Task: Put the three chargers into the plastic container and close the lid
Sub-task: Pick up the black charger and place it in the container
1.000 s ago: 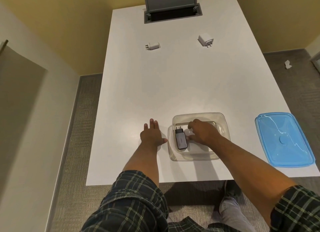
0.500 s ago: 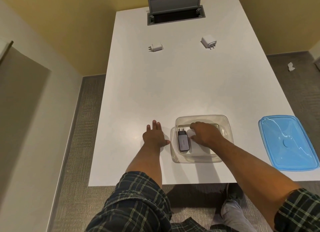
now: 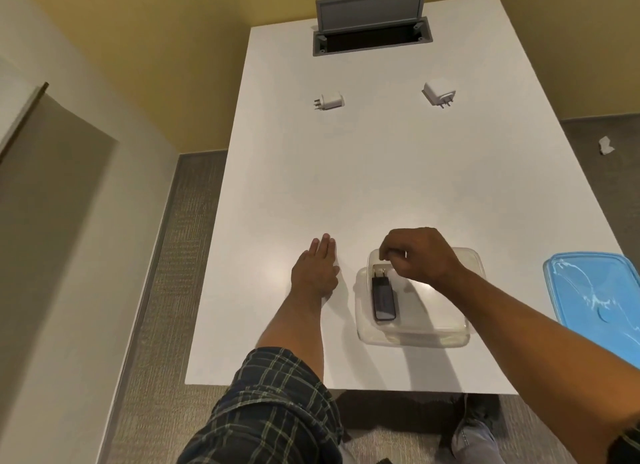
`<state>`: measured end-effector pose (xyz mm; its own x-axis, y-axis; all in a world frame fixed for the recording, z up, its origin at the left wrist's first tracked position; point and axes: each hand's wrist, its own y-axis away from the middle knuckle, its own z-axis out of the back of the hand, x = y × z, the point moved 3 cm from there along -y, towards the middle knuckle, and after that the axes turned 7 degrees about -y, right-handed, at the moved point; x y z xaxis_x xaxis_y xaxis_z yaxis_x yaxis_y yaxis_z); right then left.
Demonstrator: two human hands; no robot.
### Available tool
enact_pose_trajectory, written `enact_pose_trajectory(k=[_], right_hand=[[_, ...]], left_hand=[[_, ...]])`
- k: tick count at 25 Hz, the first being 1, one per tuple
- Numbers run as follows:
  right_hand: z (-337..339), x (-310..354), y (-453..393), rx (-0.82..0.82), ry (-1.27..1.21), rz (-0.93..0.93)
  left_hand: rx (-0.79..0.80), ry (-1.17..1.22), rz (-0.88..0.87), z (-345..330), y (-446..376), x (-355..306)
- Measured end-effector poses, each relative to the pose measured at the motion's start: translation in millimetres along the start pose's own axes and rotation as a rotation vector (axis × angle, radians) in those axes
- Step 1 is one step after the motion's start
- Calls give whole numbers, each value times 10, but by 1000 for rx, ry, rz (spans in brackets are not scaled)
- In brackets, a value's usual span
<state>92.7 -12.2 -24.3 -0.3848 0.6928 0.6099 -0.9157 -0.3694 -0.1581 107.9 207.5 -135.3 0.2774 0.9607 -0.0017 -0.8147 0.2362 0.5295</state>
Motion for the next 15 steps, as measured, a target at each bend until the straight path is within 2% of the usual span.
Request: enact_pose_trajectory(k=[6,8,11,15], right_hand=[[-144,-183,-754,-2,5,-255],[-209,-368,-1069,73,74,-342],[-282,-621,-1531,195,206,-383],[-342,-948,-2132,193,240,-402]], left_hand=[[-56,171,-6,92,-398,115],[-99,199,-22,129,-550,187],[-164,201,-4,209,-767,283],[-325,197,16,299,-1035,335]])
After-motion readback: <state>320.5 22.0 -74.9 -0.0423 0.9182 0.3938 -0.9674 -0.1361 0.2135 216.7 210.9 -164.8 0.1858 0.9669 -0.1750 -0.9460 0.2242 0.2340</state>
